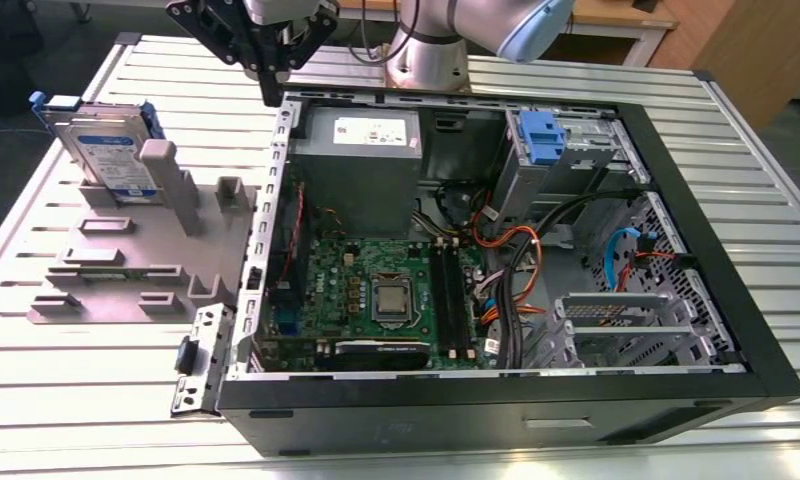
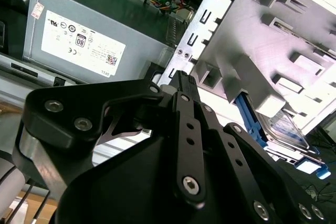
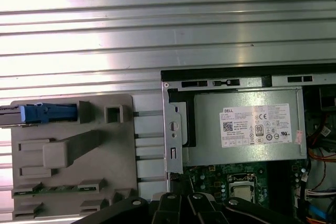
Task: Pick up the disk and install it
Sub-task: 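Reach for the disk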
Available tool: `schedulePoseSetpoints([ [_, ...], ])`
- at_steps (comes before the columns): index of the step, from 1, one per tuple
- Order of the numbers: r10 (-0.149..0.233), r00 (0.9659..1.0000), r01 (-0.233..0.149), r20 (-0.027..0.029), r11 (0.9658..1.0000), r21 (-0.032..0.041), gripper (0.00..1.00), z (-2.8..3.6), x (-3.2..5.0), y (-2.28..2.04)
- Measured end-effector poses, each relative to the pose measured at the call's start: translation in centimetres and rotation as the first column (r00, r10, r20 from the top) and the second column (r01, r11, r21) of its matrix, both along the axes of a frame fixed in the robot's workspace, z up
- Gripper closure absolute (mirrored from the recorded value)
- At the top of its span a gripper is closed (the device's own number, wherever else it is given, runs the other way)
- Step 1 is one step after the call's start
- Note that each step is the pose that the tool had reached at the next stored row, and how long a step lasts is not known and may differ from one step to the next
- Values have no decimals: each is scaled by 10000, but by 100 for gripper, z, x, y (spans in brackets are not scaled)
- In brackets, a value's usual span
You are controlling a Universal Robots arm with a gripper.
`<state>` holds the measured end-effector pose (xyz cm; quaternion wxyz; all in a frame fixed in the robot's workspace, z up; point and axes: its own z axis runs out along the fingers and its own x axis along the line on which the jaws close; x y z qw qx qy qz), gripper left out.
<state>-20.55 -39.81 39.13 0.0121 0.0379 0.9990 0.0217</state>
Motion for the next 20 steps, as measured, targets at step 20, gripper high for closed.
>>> schedulePoseSetpoints([
  [20,1,10000,-1,0,10000,0,89,-5,-55,1],
])
